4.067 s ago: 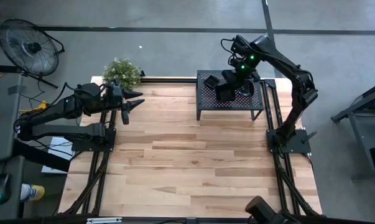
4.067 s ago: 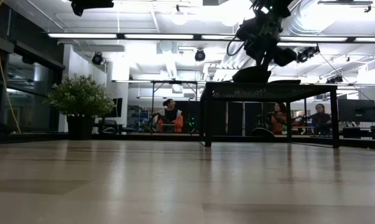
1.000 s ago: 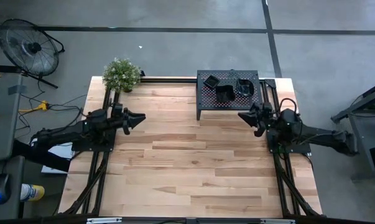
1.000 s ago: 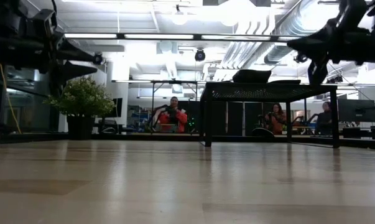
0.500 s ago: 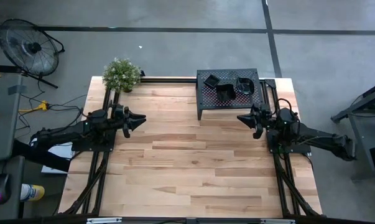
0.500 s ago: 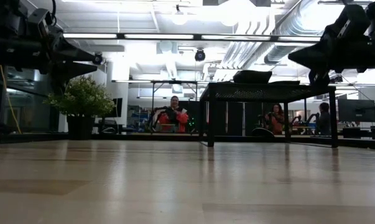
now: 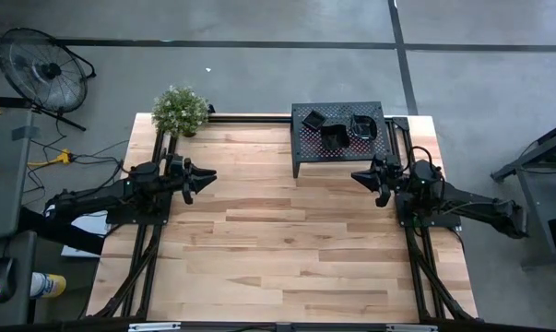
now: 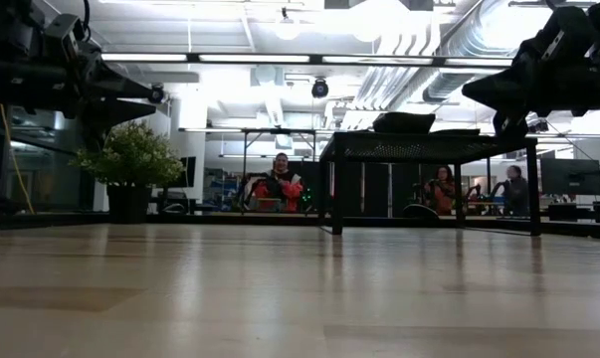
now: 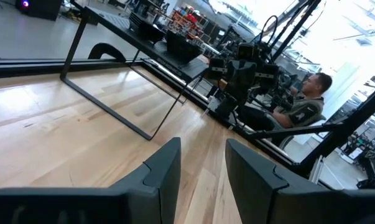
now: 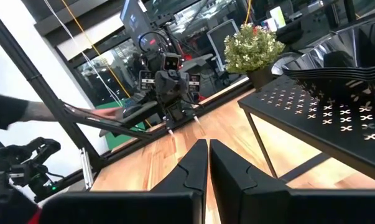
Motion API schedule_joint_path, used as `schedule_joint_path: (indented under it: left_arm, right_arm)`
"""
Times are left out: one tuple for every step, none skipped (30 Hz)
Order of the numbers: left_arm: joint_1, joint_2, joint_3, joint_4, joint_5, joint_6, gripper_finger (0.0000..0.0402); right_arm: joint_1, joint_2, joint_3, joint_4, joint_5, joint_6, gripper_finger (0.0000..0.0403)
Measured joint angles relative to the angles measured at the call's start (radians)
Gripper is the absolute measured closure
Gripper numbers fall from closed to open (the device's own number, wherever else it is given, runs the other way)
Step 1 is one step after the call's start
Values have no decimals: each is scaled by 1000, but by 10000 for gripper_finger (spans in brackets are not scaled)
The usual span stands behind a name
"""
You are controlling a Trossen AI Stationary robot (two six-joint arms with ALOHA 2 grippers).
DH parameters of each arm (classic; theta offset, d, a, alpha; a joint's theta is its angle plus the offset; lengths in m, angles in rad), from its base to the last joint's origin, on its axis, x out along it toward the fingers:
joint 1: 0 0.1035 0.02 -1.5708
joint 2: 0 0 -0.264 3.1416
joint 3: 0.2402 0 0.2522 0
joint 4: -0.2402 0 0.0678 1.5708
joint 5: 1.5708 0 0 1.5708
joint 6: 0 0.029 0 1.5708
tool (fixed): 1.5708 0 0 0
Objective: Pick & Place Mini shaped plates
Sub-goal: Return to Home Position
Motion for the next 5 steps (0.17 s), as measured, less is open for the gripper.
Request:
schedule_joint_path:
  left_arm:
    - [0,0,0,0,0,0,277]
    - [0,0,0,0,0,0,277]
    - [0,0,0,0,0,0,277]
    - [0,0,0,0,0,0,277]
    - [0,0,0,0,0,0,277]
  right_arm:
    - [0,0,0,0,0,0,391]
    - [0,0,0,1,0,0,391]
    - [0,0,0,1,0,2,390]
    - [0,0,0,1,0,3,389]
    - [0,0,0,1,0,2,389]
